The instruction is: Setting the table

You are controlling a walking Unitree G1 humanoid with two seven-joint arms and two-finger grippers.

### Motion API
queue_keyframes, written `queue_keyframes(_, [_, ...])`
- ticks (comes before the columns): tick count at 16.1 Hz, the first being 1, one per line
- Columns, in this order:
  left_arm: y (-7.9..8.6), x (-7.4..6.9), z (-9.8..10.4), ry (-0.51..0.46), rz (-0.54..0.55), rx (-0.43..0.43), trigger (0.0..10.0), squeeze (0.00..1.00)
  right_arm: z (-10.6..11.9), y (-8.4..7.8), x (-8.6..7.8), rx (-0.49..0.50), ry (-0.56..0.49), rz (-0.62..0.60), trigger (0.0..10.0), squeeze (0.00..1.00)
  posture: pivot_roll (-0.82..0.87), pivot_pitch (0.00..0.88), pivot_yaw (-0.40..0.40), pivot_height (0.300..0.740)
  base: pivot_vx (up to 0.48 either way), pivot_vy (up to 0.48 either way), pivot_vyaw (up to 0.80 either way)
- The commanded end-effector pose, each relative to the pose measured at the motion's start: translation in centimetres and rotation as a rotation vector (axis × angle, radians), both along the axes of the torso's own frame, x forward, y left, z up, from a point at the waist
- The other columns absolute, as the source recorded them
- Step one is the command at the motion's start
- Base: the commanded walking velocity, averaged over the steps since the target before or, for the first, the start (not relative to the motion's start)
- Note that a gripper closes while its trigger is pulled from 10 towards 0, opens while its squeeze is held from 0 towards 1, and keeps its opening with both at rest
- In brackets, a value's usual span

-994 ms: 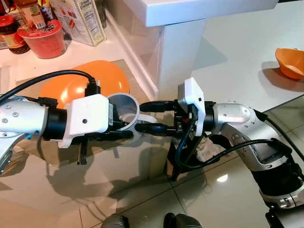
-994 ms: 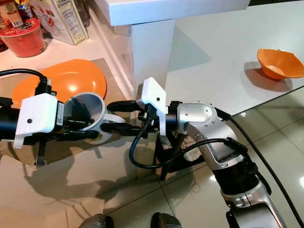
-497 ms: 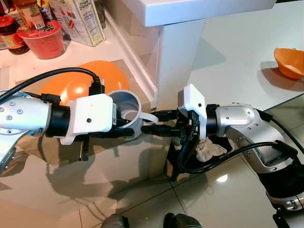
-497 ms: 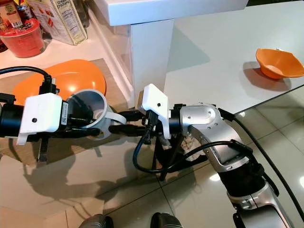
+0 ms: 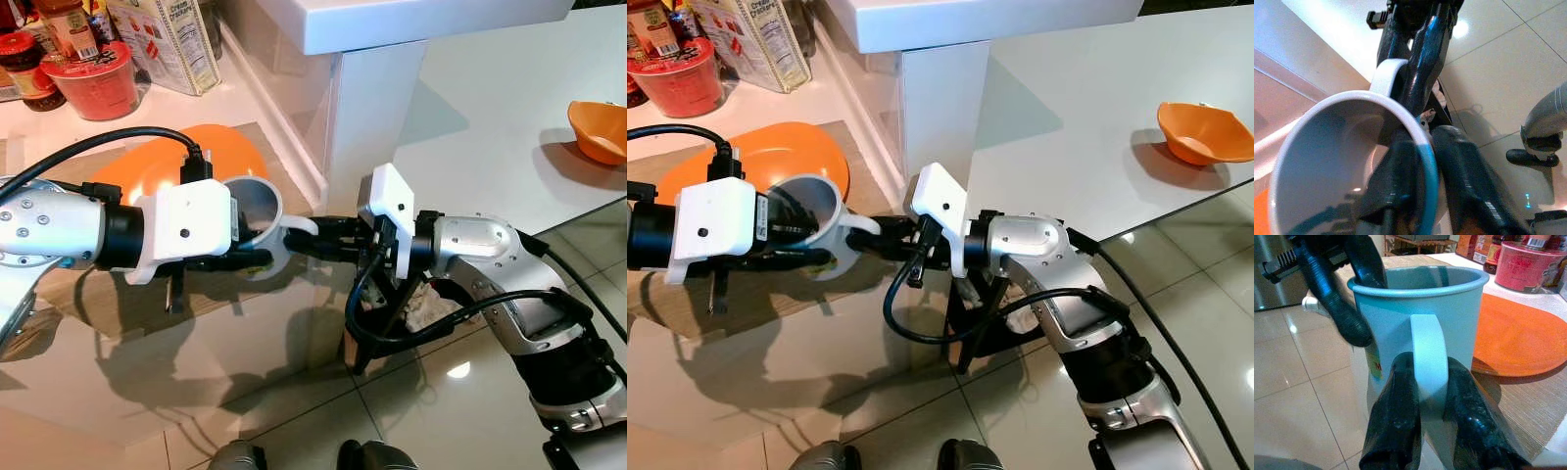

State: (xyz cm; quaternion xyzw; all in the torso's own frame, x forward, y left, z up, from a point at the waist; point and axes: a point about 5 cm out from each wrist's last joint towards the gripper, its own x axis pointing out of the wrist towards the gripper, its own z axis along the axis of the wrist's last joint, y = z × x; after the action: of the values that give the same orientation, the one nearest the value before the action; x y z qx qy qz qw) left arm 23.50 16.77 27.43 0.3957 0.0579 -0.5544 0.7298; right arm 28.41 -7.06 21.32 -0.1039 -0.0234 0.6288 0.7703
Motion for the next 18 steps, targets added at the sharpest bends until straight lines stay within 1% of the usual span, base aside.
queue_keyframes(1, [-0.6, -0.3, 0.1, 0.002, -0.044, -0.016, 10.0, 1.00, 1.0, 0.3, 0.1, 0.029, -0.044, 0.009, 0.0, 0.00, -0.06, 0.073, -0.014, 0.740, 0.000, 0.000, 0.00])
queue_keyframes(3, [-0.6, -0.2, 0.4, 0.005, -0.041, -0.071, 10.0, 1.00, 1.0, 0.4, 0.1, 0.038, -0.046, 0.000, 0.0, 0.00, -0.06, 0.075, -0.014, 0.740, 0.000, 0.000, 0.00])
queue_keyframes(4, [-0.1, -0.3, 0.9, 0.007, -0.035, -0.129, 10.0, 1.00, 1.1, 0.4, 0.3, 0.050, -0.050, -0.014, 0.0, 0.00, -0.06, 0.074, -0.013, 0.740, 0.000, 0.000, 0.00])
queue_keyframes(5, [1.2, -0.6, 2.4, -0.010, -0.021, -0.269, 10.0, 1.00, 1.3, 0.4, 0.5, 0.066, -0.060, -0.036, 0.0, 0.00, -0.06, 0.076, -0.012, 0.740, 0.000, 0.000, 0.00])
queue_keyframes(6, [2.4, -0.6, 3.8, -0.047, 0.007, -0.385, 10.0, 1.00, 1.4, 0.4, 0.7, 0.074, -0.069, -0.057, 0.0, 0.00, -0.06, 0.076, -0.010, 0.740, 0.000, 0.000, 0.00])
queue_keyframes(7, [3.1, -0.8, 4.5, -0.065, 0.020, -0.443, 10.0, 1.00, 1.4, 0.3, 0.8, 0.077, -0.074, -0.067, 0.0, 0.00, -0.06, 0.076, -0.010, 0.740, 0.000, 0.000, 0.00])
queue_keyframes(8, [5.2, -1.1, 5.9, -0.147, 0.084, -0.611, 10.0, 1.00, 1.5, 0.3, 1.0, 0.097, -0.077, -0.100, 0.0, 0.00, -0.06, 0.083, -0.006, 0.740, 0.000, 0.000, 0.00])
queue_keyframes(9, [6.2, -1.3, 6.4, -0.187, 0.122, -0.686, 10.0, 1.00, 1.4, 0.3, 1.1, 0.105, -0.078, -0.111, 0.0, 0.00, -0.06, 0.084, -0.006, 0.740, 0.000, 0.000, 0.00])
queue_keyframes(10, [7.9, -1.7, 6.8, -0.260, 0.210, -0.802, 10.0, 1.00, 1.3, 0.3, 1.1, 0.116, -0.076, -0.123, 0.0, 0.00, -0.06, 0.087, -0.006, 0.740, 0.000, 0.000, 0.00])
queue_keyframes(11, [9.4, -2.4, 6.7, -0.327, 0.274, -0.938, 10.0, 1.00, 1.2, 0.5, 1.0, 0.126, -0.073, -0.127, 0.0, 0.00, -0.06, 0.090, -0.007, 0.740, 0.000, 0.000, 0.00])
queue_keyframes(12, [11.3, -2.6, 6.4, -0.405, 0.411, -1.099, 10.0, 0.00, 1.1, 0.7, 0.9, 0.145, -0.072, -0.130, 0.0, 0.00, -0.05, 0.093, -0.007, 0.740, 0.000, 0.000, 0.00])
queue_keyframes(13, [12.2, -2.5, 6.0, -0.434, 0.505, -1.191, 10.0, 0.00, 1.2, 0.7, 0.9, 0.165, -0.069, -0.132, 0.0, 0.00, -0.05, 0.094, -0.008, 0.740, 0.000, 0.000, 0.00])
queue_keyframes(14, [13.3, -2.3, 3.8, -0.474, 0.718, -1.334, 10.0, 0.00, 1.7, 0.9, 0.8, 0.263, -0.044, -0.145, 10.0, 0.00, -0.04, 0.100, -0.008, 0.740, 0.000, 0.000, 0.00])
queue_keyframes(15, [12.4, -2.3, 0.3, -0.449, 0.893, -1.334, 10.0, 0.00, 2.3, 1.1, 0.7, 0.384, 0.003, -0.143, 10.0, 0.00, -0.04, 0.103, -0.011, 0.740, 0.000, 0.000, 0.00])
queue_keyframes(16, [11.3, -2.4, -1.7, -0.407, 0.973, -1.328, 10.0, 0.00, 2.3, 1.3, 0.0, 0.413, 0.025, -0.093, 10.0, 0.00, -0.04, 0.104, -0.012, 0.740, 0.000, 0.000, 0.00])
queue_keyframes(17, [10.0, -2.7, -2.6, -0.380, 0.988, -1.321, 10.0, 0.00, 2.4, 1.4, -0.7, 0.440, 0.048, -0.033, 10.0, 0.00, -0.04, 0.107, -0.010, 0.740, 0.000, 0.000, 0.00])
queue_keyframes(18, [9.1, -3.0, -3.2, -0.329, 0.992, -1.358, 10.0, 0.00, 2.4, 1.4, -1.2, 0.455, 0.069, 0.007, 10.0, 0.00, -0.03, 0.107, -0.012, 0.740, 0.000, 0.000, 0.00])
